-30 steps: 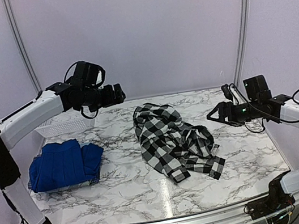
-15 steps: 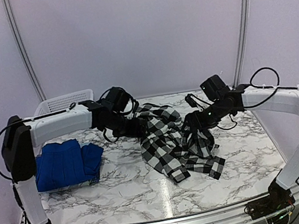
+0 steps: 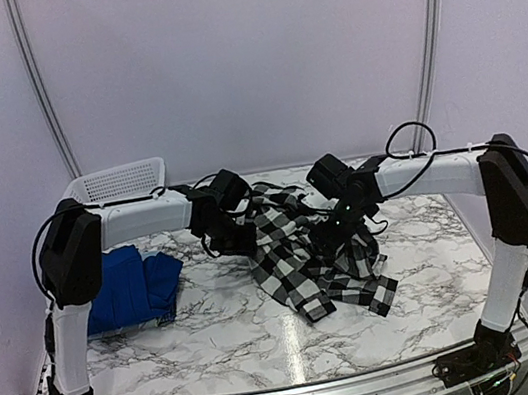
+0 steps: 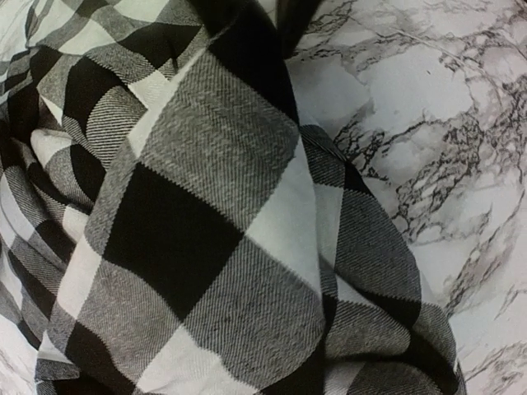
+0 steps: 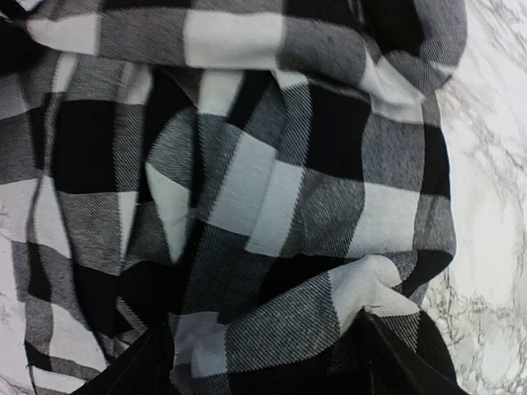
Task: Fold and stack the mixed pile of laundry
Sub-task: Pick up the crumpled shirt from the center of the board.
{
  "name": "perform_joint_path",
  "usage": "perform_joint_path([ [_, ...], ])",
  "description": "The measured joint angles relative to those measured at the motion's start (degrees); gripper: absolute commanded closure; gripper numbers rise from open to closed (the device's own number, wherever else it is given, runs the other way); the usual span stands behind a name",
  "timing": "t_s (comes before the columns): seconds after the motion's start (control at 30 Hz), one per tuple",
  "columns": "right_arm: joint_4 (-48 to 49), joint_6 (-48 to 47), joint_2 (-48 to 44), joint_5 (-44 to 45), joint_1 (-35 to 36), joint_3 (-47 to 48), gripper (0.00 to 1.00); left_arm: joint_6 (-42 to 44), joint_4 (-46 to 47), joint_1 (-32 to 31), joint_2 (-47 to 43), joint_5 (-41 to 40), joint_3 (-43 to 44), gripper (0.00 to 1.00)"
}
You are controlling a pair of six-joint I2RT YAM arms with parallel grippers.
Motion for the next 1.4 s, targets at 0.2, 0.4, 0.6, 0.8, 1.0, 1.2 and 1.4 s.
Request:
perform_joint_path([
  [0.2,-2.29,-1.46,0.15,3.98,-0.76,-0.17,1.0,-1.42,-1.22,5.05,-1.2,1.16,2.29,1.0],
  [0.4,-3.48,0.74,-5.31,4.26,-7.72,-0.87,1.0,-1.38,-1.64,11.52,-7.72,1.4,6.14,1.0],
  [0.6,-2.95,3.45,-16.02,3.43,-18.58,-0.96,1.0,-1.42,-1.84,15.37,-17.94,1.36,8.7,1.0],
  [0.8,-1.6,4.7,-21.51,0.61,-24.44,-1.16,1.0,-1.29,-2.25,17.07,-21.09,1.36,16.0,1.0],
  [1.0,-0.92,5.05,-21.92,-1.97,-26.25,2.58,1.0,-1.79,-3.67,17.22,-20.92,2.14,25.83,1.0],
  [1.2,-0.28,4.55,-21.7,-2.25,-26.58,15.19,1.0,-4.72,-0.61,17.57,-21.0,5.38,35.78,1.0],
  [1.4,-1.49,2.29,-19.19,-1.99,-26.75,30.01,1.0,-7.43,3.63,17.9,-23.02,5.88,36.41,1.0],
])
